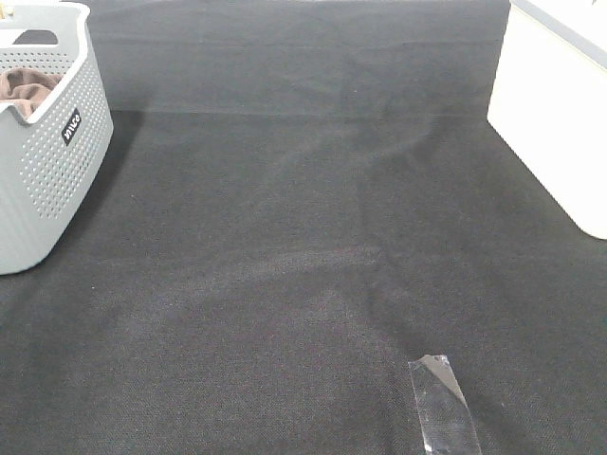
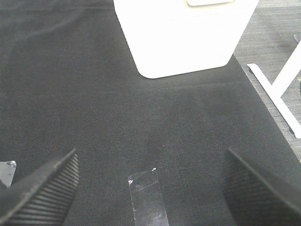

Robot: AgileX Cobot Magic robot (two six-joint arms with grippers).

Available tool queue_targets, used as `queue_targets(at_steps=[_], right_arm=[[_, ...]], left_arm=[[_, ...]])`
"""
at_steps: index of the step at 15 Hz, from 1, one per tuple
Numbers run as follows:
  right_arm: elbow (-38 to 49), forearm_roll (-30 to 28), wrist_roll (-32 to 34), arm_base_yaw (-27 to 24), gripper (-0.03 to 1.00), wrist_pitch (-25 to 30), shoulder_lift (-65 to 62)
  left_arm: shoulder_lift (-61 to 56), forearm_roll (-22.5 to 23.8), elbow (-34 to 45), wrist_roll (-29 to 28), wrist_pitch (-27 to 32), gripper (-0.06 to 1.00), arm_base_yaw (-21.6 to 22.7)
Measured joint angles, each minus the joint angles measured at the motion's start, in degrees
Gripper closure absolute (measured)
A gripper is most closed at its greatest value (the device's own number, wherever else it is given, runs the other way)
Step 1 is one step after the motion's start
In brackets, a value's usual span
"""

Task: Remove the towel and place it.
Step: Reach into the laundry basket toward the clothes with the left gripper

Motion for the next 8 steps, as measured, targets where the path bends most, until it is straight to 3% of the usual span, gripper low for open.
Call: queue_targets(at_steps=[4,8], right_arm=[[0.0,0.0,0.0,0.0,0.17,0.0,0.0],[0.0,0.0,0.0,0.0,0.17,0.0,0.0]], left_arm=[[11.2,1.1,-8.9,14.4,1.2,-0.05,-1.1],[22.7,3.5,-15.5,19.8,4.6,-0.05,-1.1]])
